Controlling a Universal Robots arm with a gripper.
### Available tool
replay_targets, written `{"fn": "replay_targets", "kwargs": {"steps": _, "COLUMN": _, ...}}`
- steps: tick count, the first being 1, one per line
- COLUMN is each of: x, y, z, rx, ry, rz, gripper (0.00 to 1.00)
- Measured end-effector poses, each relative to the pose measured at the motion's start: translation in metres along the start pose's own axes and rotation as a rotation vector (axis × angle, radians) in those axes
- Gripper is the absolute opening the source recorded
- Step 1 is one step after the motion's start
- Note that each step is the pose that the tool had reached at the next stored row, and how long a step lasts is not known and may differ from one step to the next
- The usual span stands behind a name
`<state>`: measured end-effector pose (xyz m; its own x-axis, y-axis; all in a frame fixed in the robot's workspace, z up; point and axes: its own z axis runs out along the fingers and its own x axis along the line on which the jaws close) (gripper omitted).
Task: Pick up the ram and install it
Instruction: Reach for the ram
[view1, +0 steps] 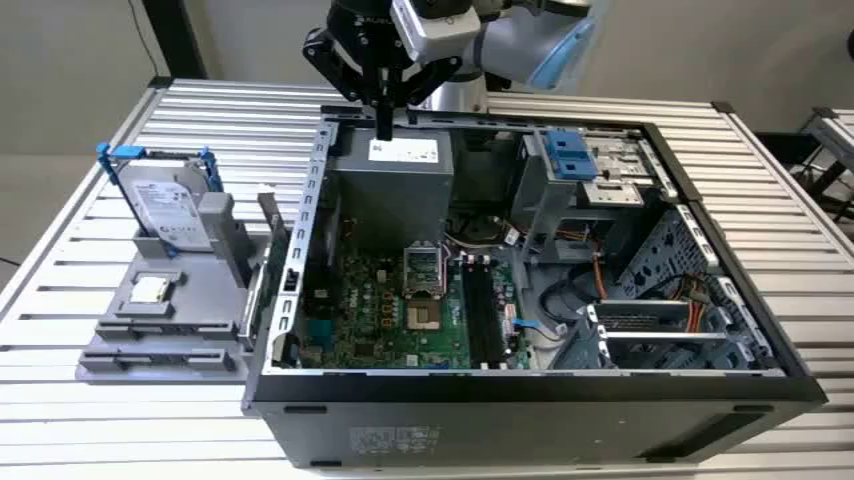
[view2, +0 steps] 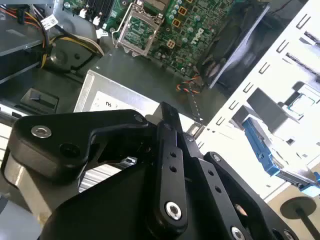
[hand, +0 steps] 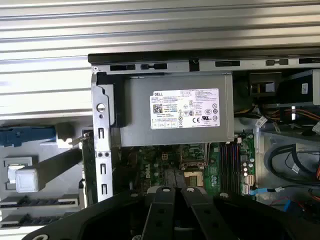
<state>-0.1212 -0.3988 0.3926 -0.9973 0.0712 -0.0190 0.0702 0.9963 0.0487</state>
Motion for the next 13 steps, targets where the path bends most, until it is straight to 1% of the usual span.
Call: {"fn": "replay_targets", "kwargs": {"steps": 13, "x": 0.0001, "y": 0.0, "z": 0.0, "rx": 0.0, "ry": 0.0002, "rz": 0.0, "gripper": 0.0}}
